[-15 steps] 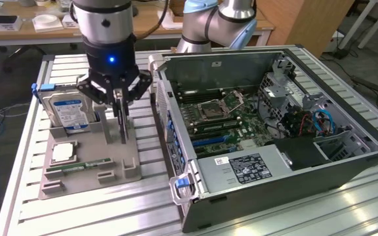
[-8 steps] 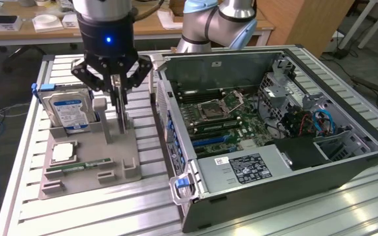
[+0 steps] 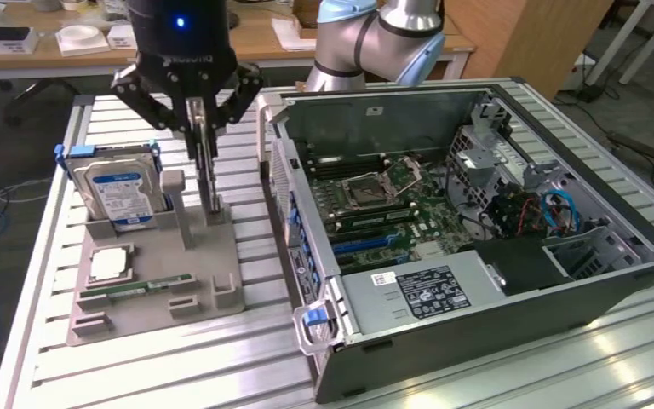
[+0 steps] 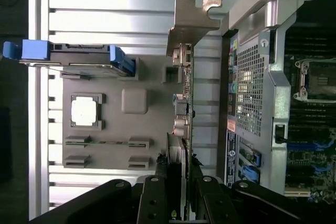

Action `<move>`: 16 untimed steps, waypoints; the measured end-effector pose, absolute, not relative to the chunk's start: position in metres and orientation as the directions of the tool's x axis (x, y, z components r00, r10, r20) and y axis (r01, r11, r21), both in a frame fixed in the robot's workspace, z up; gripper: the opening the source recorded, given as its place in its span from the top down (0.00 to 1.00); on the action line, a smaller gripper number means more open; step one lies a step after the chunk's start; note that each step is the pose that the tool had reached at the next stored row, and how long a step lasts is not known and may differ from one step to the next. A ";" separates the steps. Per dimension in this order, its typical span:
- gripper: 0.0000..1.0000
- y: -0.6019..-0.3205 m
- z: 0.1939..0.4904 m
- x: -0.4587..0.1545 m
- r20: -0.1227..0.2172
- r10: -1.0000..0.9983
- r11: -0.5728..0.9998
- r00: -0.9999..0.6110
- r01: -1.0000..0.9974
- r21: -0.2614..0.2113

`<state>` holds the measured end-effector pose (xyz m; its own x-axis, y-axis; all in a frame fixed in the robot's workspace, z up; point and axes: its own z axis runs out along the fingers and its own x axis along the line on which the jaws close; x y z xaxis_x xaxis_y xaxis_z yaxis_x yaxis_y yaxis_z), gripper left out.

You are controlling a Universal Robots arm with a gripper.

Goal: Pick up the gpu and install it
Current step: 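Pick up the gpu and move the gpu toward the slot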

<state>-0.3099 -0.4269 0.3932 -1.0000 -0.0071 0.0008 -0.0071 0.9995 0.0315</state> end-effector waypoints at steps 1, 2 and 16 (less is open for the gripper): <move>0.74 -0.427 0.398 -0.310 0.001 -0.007 0.999 -1.000 -0.007 0.032; 0.74 -0.427 0.402 -0.310 0.001 -0.007 0.999 -1.000 -0.007 0.032; 0.74 -0.427 0.421 -0.287 0.001 -0.007 0.999 -1.000 -0.007 0.032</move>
<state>-0.2870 -0.4269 0.4209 -1.0000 -0.0070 0.0006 -0.0070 0.9994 0.0324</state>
